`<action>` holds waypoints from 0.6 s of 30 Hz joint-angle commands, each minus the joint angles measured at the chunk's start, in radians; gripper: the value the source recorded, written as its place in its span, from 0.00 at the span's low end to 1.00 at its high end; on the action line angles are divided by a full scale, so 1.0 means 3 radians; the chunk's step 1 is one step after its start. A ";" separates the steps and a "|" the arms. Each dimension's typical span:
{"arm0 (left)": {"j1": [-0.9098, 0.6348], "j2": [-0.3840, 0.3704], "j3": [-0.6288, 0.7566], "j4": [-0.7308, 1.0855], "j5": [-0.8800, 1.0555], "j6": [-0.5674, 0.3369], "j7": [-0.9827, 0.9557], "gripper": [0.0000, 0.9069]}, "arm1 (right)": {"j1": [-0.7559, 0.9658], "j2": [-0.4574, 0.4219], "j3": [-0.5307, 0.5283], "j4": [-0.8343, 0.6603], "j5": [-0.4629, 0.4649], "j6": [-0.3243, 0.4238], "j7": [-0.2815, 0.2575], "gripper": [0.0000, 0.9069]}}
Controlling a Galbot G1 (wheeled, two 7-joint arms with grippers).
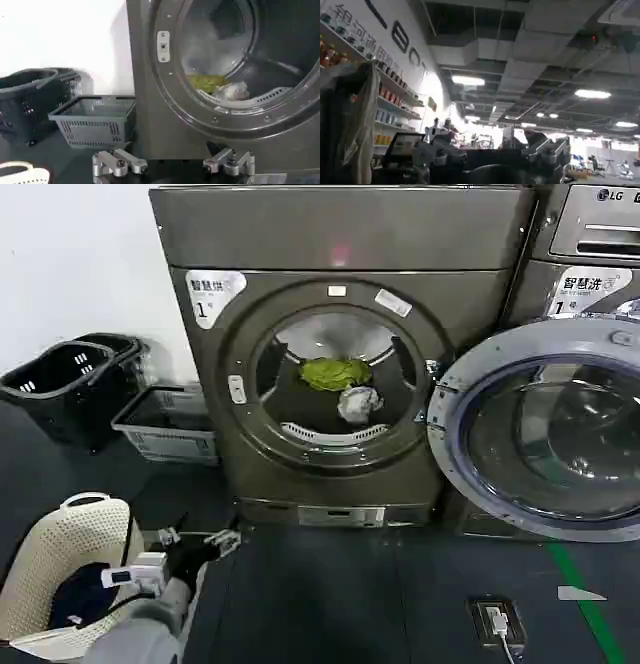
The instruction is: Grasp the clothes from the dryer.
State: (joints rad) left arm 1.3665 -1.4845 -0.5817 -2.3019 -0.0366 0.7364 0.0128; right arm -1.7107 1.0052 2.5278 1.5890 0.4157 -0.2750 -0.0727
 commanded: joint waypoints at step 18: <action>0.0064 -0.0021 0.0043 -0.0082 0.0125 0.0163 0.0006 1.00 | 0.0026 0.0009 -0.0105 -0.0138 0.0194 0.0338 0.0228 1.00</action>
State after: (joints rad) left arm 1.3870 -1.4906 -0.5687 -2.3239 0.0000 0.7363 0.0142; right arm -1.7030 1.0088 2.4979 1.5520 0.4681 -0.1832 -0.0120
